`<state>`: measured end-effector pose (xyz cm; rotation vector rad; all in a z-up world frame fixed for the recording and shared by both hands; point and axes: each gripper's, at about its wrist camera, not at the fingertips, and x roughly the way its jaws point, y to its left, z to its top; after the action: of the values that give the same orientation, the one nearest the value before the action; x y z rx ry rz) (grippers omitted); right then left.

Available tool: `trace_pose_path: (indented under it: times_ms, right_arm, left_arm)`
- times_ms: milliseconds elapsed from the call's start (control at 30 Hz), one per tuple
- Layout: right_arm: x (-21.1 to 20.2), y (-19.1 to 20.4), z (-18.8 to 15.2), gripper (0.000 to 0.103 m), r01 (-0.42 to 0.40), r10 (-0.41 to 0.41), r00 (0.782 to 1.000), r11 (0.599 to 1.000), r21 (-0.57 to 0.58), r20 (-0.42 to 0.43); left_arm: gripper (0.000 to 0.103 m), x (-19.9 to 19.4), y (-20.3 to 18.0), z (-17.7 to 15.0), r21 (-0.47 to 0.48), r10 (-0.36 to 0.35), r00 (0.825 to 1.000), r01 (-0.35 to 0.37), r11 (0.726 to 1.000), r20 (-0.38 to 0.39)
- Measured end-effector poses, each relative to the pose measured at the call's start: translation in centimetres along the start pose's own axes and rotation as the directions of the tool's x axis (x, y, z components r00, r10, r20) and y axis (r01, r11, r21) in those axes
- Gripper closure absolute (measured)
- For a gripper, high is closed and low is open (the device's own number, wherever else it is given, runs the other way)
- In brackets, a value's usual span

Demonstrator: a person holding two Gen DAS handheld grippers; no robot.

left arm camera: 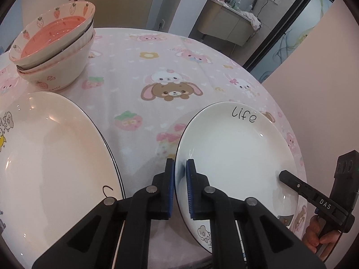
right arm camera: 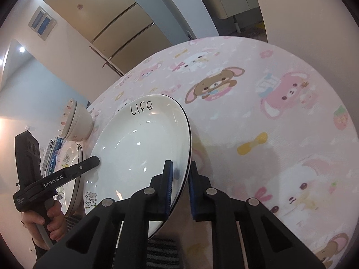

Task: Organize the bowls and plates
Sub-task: 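Lift the 'life' plate with both tools and carry it over the plate stack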

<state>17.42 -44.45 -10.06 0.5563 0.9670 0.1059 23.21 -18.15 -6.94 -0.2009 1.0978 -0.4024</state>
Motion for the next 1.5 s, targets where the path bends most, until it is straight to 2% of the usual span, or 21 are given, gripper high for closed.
trace_pose_path:
  times_ms: [300, 400, 533, 633, 867, 1167, 1500]
  right_arm:
    - [-1.4, 2.7, 0.6, 0.089, -0.014, 0.015, 1.0, 0.999, -0.039, 0.028]
    - [-1.7, 4.4, 0.7, 0.088, -0.012, 0.015, 0.999, 0.997, -0.076, 0.037]
    - [-1.6, 7.1, 0.7, 0.088, -0.023, 0.027, 0.999, 0.993, -0.114, 0.036]
    - [-1.5, 9.1, 0.5, 0.088, -0.038, 0.042, 0.999, 0.99, -0.134, 0.031]
    - [-0.6, 14.5, -0.2, 0.088, -0.073, 0.08, 0.996, 0.979, -0.192, 0.026]
    - [1.5, 20.6, -1.5, 0.085, -0.092, 0.096, 0.995, 0.964, -0.25, 0.002]
    - [5.5, 25.4, -3.4, 0.085, -0.131, 0.11, 0.99, 0.946, -0.296, -0.088]
  left_arm:
    - [0.095, -3.7, 0.2, 0.6, 0.024, 0.002, 0.997, -0.003, 1.0, 0.074]
    - [0.095, -5.0, 1.5, 1.0, -0.023, -0.013, 0.997, 0.015, 1.0, 0.071]
    - [0.095, -7.1, 2.8, 0.9, -0.039, 0.004, 0.994, 0.0, 0.999, 0.106]
    - [0.095, -8.8, 4.3, 0.7, -0.061, 0.006, 0.992, 0.001, 0.998, 0.123]
    - [0.095, -12.4, 7.4, 0.2, -0.084, 0.069, 0.983, -0.055, 0.995, 0.17]
    - [0.095, -15.9, 12.8, -1.2, -0.16, 0.098, 0.975, -0.067, 0.985, 0.198]
    - [0.095, -17.9, 18.4, -2.5, -0.232, 0.157, 0.965, -0.106, 0.967, 0.212]
